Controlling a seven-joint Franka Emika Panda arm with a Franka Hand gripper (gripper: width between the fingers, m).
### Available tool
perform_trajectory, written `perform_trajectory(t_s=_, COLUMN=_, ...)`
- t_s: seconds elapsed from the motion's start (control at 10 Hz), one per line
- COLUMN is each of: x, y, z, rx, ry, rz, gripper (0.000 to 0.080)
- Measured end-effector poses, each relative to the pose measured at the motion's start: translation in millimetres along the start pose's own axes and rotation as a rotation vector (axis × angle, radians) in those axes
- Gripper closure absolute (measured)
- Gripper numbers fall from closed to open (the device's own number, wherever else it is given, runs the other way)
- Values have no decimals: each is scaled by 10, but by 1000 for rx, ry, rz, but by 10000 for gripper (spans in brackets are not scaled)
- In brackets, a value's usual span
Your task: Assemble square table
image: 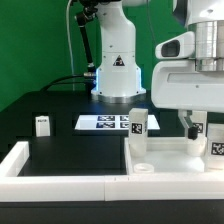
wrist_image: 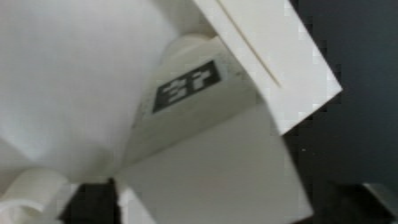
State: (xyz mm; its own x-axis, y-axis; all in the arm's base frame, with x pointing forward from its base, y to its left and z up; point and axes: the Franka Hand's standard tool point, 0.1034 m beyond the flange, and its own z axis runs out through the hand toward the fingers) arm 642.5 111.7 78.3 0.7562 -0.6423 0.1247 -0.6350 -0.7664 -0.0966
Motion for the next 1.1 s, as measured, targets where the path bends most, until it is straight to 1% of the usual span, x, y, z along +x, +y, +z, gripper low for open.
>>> perform_trajectory(t_s=0.1, x=-2, y=-1, z=0, rx=0, ry=0, rz=21, gripper=402)
perform_trajectory(t_s=0.2, x=0, y=2, z=2, rx=0, ry=0, rz=38, gripper=402)
perform_trajectory(t_s=0.3, x=-2, y=3, z=5, rx=-1, ry=-1, rz=119, gripper=597)
perform_trajectory(t_s=0.4, x=14, y=21, z=8, rx=-3, ry=1, rz=202, gripper=725)
perform_trajectory(t_s=0.5, x=29, y=35, z=10, rx=-4, ry=3, rz=291, gripper=775)
perform_trajectory(t_s=0.6, x=30, y=38, z=11, rx=-5, ry=4, rz=339, gripper=775)
perform_trajectory(t_s=0.7, x=32, y=39, z=11, rx=-5, ry=4, rz=340, gripper=794)
perform_trajectory(t_s=0.9, x=50, y=45, z=8, rx=-2, ry=4, rz=312, gripper=797)
perform_trajectory(t_s=1.0, x=126, y=62, z=-20, rx=15, ry=1, rz=294, gripper=798)
perform_trajectory(t_s=1.1, x=184, y=64, z=-56, rx=7, ry=7, rz=74, gripper=798)
